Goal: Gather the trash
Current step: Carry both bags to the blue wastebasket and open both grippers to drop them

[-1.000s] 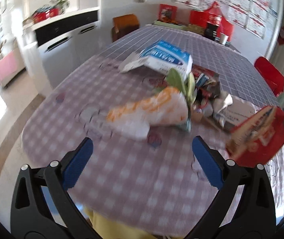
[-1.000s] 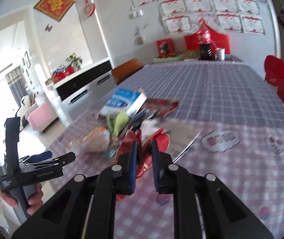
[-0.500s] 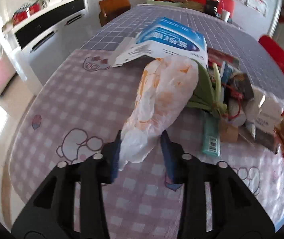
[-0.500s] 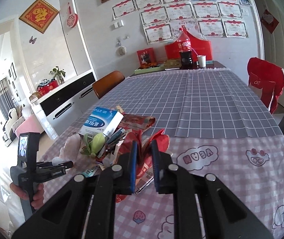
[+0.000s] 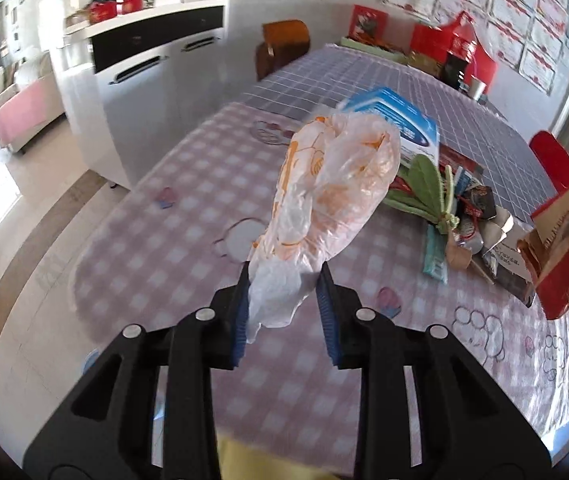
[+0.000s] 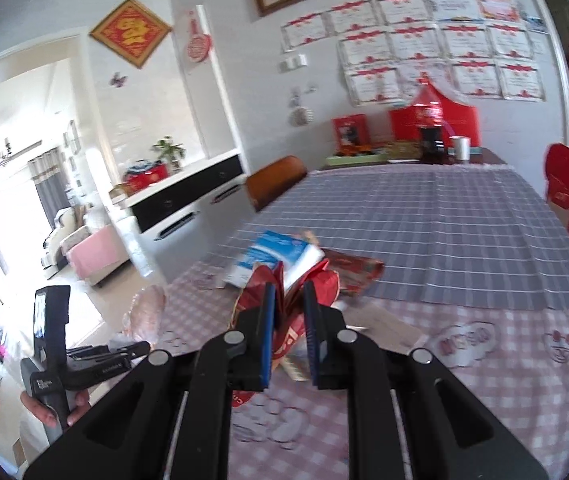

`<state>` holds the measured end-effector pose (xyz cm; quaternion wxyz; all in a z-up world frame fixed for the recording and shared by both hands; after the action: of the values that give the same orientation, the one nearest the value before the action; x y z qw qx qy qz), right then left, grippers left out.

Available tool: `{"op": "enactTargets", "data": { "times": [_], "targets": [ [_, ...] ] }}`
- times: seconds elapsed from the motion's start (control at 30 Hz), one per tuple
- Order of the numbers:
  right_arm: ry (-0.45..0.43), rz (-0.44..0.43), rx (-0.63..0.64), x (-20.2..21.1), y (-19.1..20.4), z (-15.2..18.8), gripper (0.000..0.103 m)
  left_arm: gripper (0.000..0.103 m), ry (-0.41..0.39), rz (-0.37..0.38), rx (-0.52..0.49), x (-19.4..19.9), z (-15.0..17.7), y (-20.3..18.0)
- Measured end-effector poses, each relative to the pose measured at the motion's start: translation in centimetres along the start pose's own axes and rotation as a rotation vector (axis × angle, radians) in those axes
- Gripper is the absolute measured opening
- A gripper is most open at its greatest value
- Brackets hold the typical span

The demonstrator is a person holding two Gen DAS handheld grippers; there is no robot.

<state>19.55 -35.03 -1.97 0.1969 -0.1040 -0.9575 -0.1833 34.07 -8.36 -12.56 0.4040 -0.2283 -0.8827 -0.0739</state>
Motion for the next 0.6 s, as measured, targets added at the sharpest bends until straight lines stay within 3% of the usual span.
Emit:
{"op": "enactTargets", "data": {
  "times": [0.2, 0.6],
  "targets": [
    [0.040, -0.137, 0.053, -1.9, 7.0, 0.9, 0.014, 0.030, -0.026, -0.040, 0.079, 3.0, 1.9, 4.1],
    [0.169, -0.385, 0.184, -6.5, 23.1, 5.8, 0.014, 0.030, -0.049, -0.216, 0.248, 8.6, 7.1, 15.5]
  ]
}}
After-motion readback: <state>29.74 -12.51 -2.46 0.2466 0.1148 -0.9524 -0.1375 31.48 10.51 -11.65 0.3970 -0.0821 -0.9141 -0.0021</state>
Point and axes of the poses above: each gripper's, at about its wrist camera, not at the fingertips, and x roughly against the way its jaws point, y to its left, z to its underside, the point moved 8 cm from there along -x, roughly the way its jaws point, and after that the axes turned 4 degrees about -x, right-handed, at the moved point
